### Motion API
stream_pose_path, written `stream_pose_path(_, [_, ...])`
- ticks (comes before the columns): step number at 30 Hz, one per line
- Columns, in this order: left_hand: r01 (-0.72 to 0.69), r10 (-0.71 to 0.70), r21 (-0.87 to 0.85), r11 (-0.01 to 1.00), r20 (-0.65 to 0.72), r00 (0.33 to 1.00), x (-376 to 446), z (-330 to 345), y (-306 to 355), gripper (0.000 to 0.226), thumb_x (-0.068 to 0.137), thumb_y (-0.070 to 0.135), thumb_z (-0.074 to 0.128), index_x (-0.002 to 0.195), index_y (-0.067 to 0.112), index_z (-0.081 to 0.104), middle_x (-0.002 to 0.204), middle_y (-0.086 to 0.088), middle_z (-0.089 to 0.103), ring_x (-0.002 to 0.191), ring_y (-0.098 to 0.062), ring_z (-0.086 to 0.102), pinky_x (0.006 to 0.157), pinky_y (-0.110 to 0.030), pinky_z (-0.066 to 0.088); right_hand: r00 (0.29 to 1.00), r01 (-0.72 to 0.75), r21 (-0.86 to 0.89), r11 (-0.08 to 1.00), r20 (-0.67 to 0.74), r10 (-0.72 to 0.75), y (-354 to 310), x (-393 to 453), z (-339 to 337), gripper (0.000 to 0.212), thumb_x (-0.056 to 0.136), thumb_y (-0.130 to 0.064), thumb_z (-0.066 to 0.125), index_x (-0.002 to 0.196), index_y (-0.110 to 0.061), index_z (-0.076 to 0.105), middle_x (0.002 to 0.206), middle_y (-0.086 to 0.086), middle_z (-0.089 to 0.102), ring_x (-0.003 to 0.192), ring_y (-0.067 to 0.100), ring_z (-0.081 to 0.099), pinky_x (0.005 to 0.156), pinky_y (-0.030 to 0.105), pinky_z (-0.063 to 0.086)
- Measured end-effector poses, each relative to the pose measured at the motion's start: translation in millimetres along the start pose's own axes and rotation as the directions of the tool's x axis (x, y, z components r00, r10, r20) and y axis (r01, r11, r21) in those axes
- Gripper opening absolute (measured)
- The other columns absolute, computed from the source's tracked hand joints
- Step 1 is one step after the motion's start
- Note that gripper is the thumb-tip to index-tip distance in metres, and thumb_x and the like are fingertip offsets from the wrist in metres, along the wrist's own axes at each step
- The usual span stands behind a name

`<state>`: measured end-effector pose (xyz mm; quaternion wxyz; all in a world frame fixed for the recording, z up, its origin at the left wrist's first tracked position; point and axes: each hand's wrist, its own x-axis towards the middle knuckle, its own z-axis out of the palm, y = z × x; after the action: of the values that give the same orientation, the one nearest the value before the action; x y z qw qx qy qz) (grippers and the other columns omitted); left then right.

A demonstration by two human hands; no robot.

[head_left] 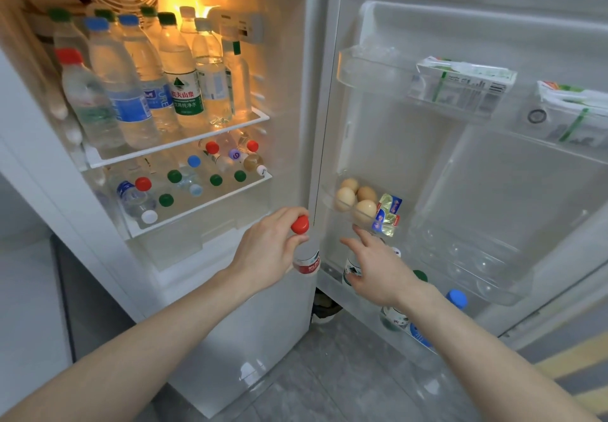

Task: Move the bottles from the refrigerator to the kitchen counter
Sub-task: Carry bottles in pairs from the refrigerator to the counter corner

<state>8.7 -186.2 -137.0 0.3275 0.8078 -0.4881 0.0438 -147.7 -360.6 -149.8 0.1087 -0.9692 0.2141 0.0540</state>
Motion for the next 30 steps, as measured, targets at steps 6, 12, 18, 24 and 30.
stream_pose_path(6, [0.052,-0.052,0.008,0.999,0.007,0.999,-18.2,-15.0,-8.0,0.028,0.098,0.031,0.066,0.123,0.031,0.056,0.12,0.013,0.064,0.098,-0.018,0.06,0.085,-0.039,0.054,0.986,-0.118,-0.146,0.982,0.103,0.133,-3.1,39.7,-1.0,0.065,0.094,-0.027,0.063,0.152,-0.016,0.035,0.14,0.015,0.049,0.126,0.04,0.054,0.097,0.048,0.049])
stream_pose_path(12, [0.108,-0.108,0.01,0.994,-0.002,0.994,-34.6,-24.1,-14.8,0.028,0.097,0.032,0.067,0.123,0.032,0.056,0.119,0.015,0.063,0.097,-0.015,0.059,0.084,-0.037,0.055,0.982,-0.154,-0.205,0.967,0.079,0.173,-4.6,54.3,5.2,0.047,0.095,-0.02,0.061,0.138,-0.009,0.045,0.124,0.013,0.057,0.112,0.034,0.061,0.083,0.042,0.051])
stream_pose_path(18, [0.14,-0.14,0.024,0.99,-0.002,0.99,-45.5,-28.6,-20.0,0.027,0.097,0.034,0.067,0.122,0.035,0.055,0.119,0.018,0.062,0.092,-0.012,0.058,0.081,-0.033,0.054,0.995,-0.087,-0.165,0.982,0.038,0.095,-7.9,59.6,12.3,0.035,0.092,-0.003,0.054,0.123,-0.011,0.068,0.125,0.013,0.063,0.111,0.035,0.063,0.091,0.041,0.056])
stream_pose_path(24, [0.159,-0.159,0.026,0.987,0.002,0.987,-54.5,-32.4,-20.1,0.026,0.097,0.033,0.067,0.12,0.036,0.055,0.119,0.019,0.062,0.092,-0.013,0.058,0.082,-0.035,0.055,0.997,-0.066,-0.14,0.988,0.029,0.071,-11.6,55.0,11.1,0.036,0.089,0.0,0.054,0.12,-0.012,0.07,0.12,0.011,0.066,0.111,0.033,0.065,0.093,0.04,0.056])
stream_pose_path(30, [0.189,-0.189,0.003,0.982,0.001,0.982,-59.6,-41.8,-19.7,0.028,0.097,0.035,0.067,0.122,0.039,0.054,0.12,0.019,0.062,0.091,-0.013,0.06,0.083,-0.038,0.056,0.999,0.041,-0.129,0.991,-0.007,-0.043,-8.8,42.4,8.1,0.038,0.09,0.003,0.056,0.118,-0.018,0.07,0.11,0.003,0.068,0.105,0.026,0.064,0.076,0.028,0.046])
